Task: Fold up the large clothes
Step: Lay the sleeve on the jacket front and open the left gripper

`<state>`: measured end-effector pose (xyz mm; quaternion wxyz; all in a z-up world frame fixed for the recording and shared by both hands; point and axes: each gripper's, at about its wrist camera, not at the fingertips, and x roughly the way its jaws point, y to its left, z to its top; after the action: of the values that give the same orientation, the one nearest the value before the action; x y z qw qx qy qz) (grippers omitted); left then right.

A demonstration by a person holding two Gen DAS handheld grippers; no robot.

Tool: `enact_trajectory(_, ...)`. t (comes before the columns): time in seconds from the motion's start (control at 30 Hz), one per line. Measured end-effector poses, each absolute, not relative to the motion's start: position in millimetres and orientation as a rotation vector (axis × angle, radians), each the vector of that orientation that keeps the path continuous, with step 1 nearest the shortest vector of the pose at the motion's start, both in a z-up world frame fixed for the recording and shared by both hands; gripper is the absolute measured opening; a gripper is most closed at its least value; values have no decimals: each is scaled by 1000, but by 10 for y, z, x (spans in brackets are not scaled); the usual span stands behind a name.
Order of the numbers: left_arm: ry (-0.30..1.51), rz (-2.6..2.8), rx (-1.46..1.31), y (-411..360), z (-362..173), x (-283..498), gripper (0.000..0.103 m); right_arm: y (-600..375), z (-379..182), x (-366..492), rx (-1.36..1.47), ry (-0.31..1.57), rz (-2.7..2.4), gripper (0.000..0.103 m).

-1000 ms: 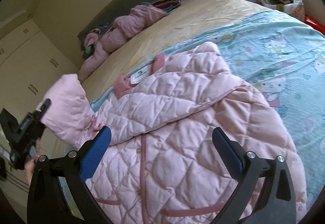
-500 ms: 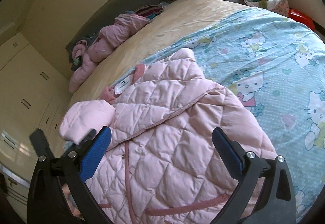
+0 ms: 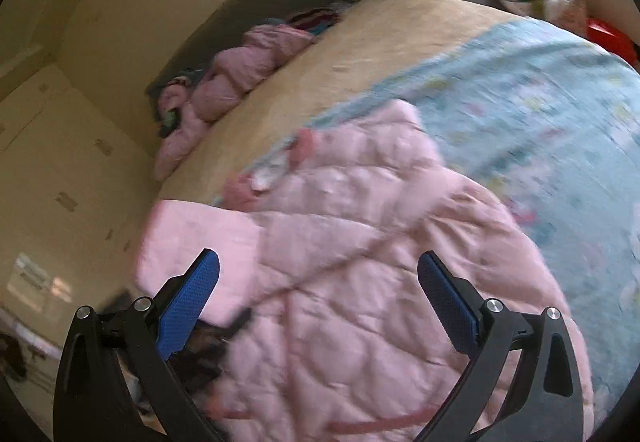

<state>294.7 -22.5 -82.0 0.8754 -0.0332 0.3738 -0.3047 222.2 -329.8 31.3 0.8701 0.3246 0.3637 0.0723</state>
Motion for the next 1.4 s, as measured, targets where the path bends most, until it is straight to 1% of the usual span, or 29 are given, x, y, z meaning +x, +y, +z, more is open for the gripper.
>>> enact_trajectory(0.07, 772, -646, -97, -189, -775, 2934, 83, -3150, 585, 2321, 637, 732, 219, 99)
enact_trajectory(0.13, 744, -653, -127, -133, -684, 2926, 90, -3016, 857, 2371, 598, 682, 278, 99)
enact_trajectory(0.17, 727, -654, -144, -93, -629, 2918, 91, -2980, 944, 2388, 592, 668, 291, 99)
enact_trajectory(0.3, 605, -636, -225, 113, -388, 2872, 93, -2922, 1080, 2382, 591, 640, 297, 99)
enact_trajectory(0.4, 605, -725, -291, 119, -361, 2881, 93, -2944, 1075, 2329, 607, 635, 284, 99)
enact_trajectory(0.57, 686, -826, -211, -263, -485, 2840, 93, -3128, 1016, 2204, 625, 638, 230, 99)
enact_trajectory(0.77, 706, -779, -213, -236, -465, 2863, 93, -3323, 957, 2101, 644, 636, 177, 99)
enact_trajectory(0.93, 654, -683, -226, 121, -247, 2891, 93, -3344, 853, 2158, 654, 668, 178, 99)
enact_trajectory(1.1, 643, -449, -231, 635, -147, 3039, 93, -3199, 641, 2361, 647, 751, 216, 99)
enact_trajectory(1.2, 660, -321, -234, 932, -152, 3125, 94, -3129, 460, 2529, 636, 799, 215, 99)
enact_trajectory(1.4, 677, -198, -351, 1522, -188, 3167, 93, -3156, -16, 2851, 633, 889, 132, 99)
